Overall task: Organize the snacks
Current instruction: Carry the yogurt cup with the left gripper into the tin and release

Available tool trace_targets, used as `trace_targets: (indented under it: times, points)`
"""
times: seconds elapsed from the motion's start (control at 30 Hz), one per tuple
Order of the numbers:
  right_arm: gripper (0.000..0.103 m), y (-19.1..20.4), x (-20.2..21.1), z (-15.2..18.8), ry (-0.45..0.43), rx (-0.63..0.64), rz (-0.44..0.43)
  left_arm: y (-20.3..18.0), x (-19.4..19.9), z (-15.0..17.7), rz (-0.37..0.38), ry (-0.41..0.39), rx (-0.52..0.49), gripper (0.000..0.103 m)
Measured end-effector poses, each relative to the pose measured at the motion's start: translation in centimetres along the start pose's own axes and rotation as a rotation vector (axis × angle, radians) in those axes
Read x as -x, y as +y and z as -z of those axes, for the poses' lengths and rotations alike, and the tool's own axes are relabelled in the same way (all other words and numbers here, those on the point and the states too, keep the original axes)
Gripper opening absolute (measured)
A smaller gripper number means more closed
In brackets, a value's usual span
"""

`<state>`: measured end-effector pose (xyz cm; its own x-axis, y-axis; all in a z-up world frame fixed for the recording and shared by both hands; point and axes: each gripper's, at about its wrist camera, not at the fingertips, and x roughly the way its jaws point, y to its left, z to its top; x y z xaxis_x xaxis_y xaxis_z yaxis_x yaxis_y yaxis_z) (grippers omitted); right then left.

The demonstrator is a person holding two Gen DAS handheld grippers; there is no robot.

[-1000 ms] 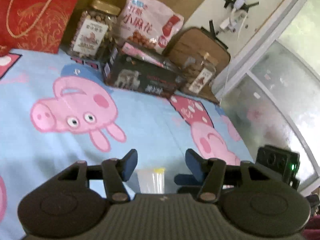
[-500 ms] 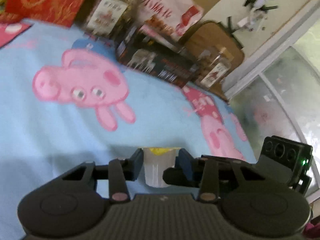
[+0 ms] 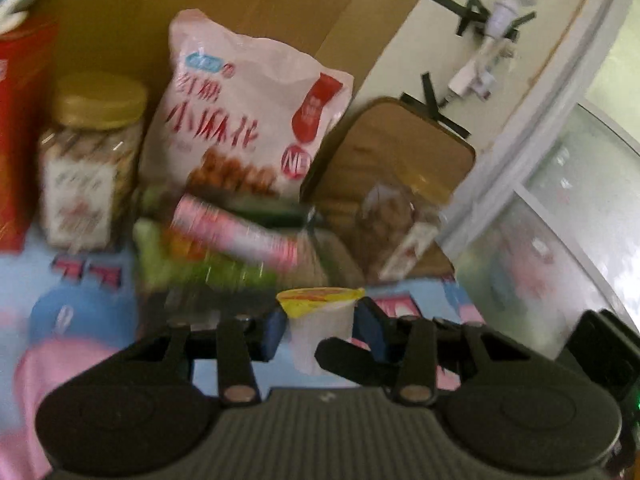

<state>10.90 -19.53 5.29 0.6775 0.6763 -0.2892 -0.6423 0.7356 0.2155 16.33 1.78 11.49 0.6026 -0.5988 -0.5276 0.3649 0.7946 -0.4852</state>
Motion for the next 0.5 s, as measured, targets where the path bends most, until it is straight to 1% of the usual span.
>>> trace_targets:
  times: [0.07, 0.13, 0.2, 0.27, 0.3, 0.33, 0.37, 0.4, 0.43, 0.47, 0.5]
  points:
    - [0.033, -1.6, -1.3, -1.2, -0.011, 0.002, 0.028, 0.7, -2.1, -1.8, -0.009, -0.005, 0.013, 0.039]
    - [0.033, -2.9, -3.1, -2.2, -0.010, -0.017, 0.040, 1.7, -3.4, -3.0, -0.038, -0.026, 0.025, 0.039]
    - [0.034, -3.6, -5.3, -2.5, -0.007, -0.036, 0.037, 2.8, -4.2, -3.5, -0.103, -0.049, 0.049, 0.043]
    - [0.036, -3.6, -7.4, -2.3, 0.041, -0.025, 0.018, 4.2, -4.6, -3.4, -0.161, -0.044, 0.091, 0.049]
    - [0.036, -3.7, -8.2, -2.0, 0.048, -0.024, 0.018, 4.8, -4.6, -3.3, -0.179, -0.041, 0.103, 0.051]
    - [0.039, -3.9, -8.6, -1.8, 0.031, -0.037, 0.026, 5.3, -4.3, -3.3, -0.194, -0.047, 0.110, 0.058]
    - [0.046, -4.3, -8.6, -1.4, 0.004, -0.069, 0.030, 5.6, -3.9, -3.3, -0.207, -0.059, 0.113, 0.058]
    - [0.049, -5.1, -8.6, -0.9, -0.010, -0.125, 0.014, 5.8, -3.5, -3.3, -0.219, -0.069, 0.108, 0.058]
    - [0.049, -5.6, -8.6, -0.7, -0.004, -0.163, 0.010, 5.9, -3.0, -3.3, -0.224, -0.085, 0.106, 0.058]
    - [0.048, -6.0, -8.4, -0.6, -0.006, -0.167, 0.003, 5.9, -2.6, -3.3, -0.220, -0.107, 0.110, 0.058]
    - [0.048, -6.1, -7.7, -0.6, -0.034, -0.168, 0.013, 5.9, -2.4, -3.7, -0.211, -0.119, 0.114, 0.058]
